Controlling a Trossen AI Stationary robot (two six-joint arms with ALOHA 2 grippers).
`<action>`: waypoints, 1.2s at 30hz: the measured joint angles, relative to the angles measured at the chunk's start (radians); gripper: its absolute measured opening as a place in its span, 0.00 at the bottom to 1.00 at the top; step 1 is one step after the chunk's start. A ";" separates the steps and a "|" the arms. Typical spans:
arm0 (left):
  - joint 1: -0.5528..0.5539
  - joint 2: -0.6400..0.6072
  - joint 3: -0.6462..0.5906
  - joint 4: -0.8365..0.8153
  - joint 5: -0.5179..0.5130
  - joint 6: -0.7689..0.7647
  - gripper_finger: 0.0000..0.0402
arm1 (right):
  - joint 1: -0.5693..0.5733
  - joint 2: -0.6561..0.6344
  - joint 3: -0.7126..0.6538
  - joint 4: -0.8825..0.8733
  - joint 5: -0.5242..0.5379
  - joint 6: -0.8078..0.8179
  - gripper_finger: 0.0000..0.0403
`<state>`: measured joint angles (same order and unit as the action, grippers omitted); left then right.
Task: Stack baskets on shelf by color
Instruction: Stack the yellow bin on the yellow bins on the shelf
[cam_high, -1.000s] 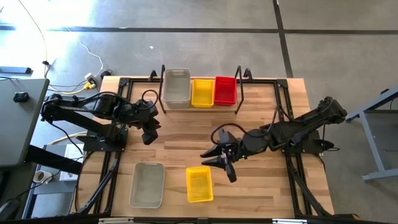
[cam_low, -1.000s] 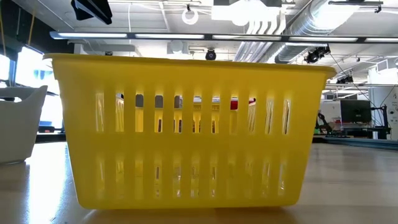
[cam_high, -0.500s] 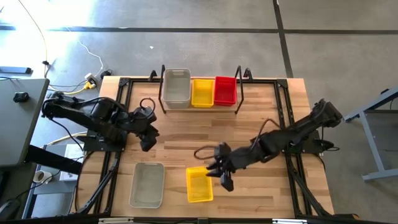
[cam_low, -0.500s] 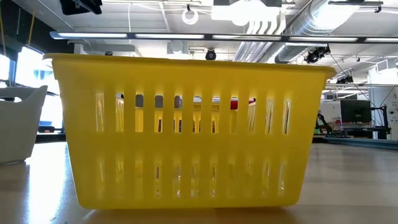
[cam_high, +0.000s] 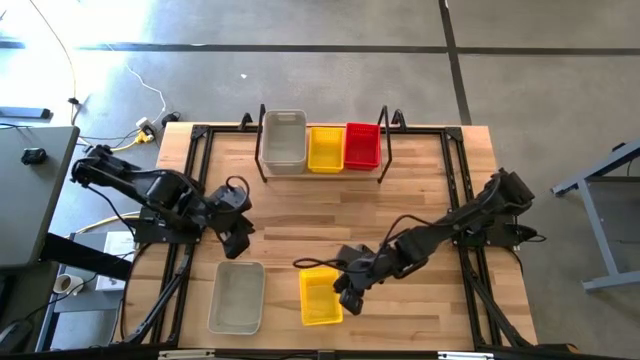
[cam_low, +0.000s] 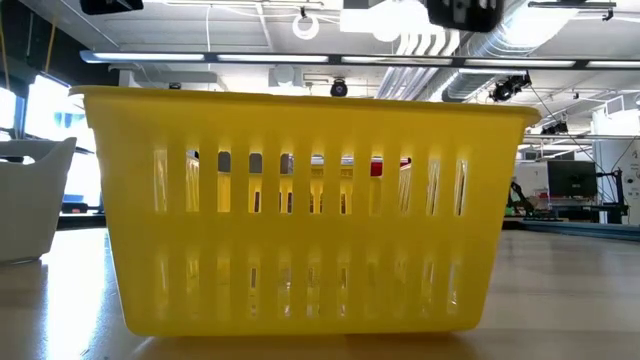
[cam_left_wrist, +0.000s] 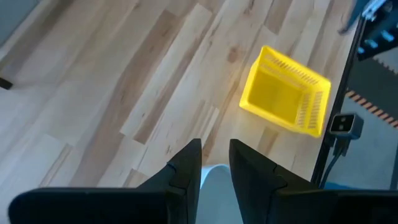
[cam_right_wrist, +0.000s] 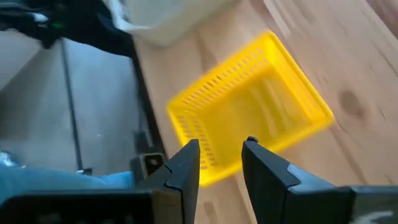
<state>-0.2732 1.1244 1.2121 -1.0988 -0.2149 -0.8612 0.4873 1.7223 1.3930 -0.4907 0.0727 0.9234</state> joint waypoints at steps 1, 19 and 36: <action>-0.006 0.010 0.000 0.000 0.001 0.000 0.18 | 0.000 0.008 0.000 -0.016 0.002 0.020 0.26; -0.025 0.082 0.000 0.008 -0.006 -0.038 0.18 | -0.043 0.185 -0.001 -0.079 0.006 0.247 0.46; -0.025 0.080 0.000 0.004 -0.001 -0.010 0.38 | -0.071 0.270 -0.001 -0.089 -0.011 0.380 0.21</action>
<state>-0.2981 1.2045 1.2118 -1.0946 -0.2161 -0.8714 0.4164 1.9926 1.3918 -0.5795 0.0618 1.3033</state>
